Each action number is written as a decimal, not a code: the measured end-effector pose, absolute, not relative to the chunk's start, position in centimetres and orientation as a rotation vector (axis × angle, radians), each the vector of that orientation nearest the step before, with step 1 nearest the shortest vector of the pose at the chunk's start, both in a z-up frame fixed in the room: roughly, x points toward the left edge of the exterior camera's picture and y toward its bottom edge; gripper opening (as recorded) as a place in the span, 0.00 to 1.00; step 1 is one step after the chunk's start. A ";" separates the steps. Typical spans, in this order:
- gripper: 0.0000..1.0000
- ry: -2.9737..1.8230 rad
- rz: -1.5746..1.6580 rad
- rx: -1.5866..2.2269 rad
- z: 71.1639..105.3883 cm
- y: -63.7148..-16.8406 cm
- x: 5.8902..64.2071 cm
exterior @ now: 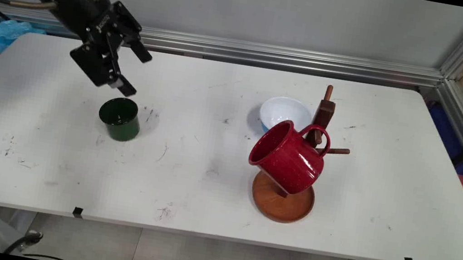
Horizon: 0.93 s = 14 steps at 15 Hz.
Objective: Pick up the red mug from the rack
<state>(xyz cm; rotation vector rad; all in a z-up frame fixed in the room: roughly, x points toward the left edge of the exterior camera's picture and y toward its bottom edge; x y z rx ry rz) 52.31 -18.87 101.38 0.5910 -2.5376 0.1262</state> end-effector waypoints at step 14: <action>1.00 -2.418 -0.071 0.602 101.9 -17.1 41.8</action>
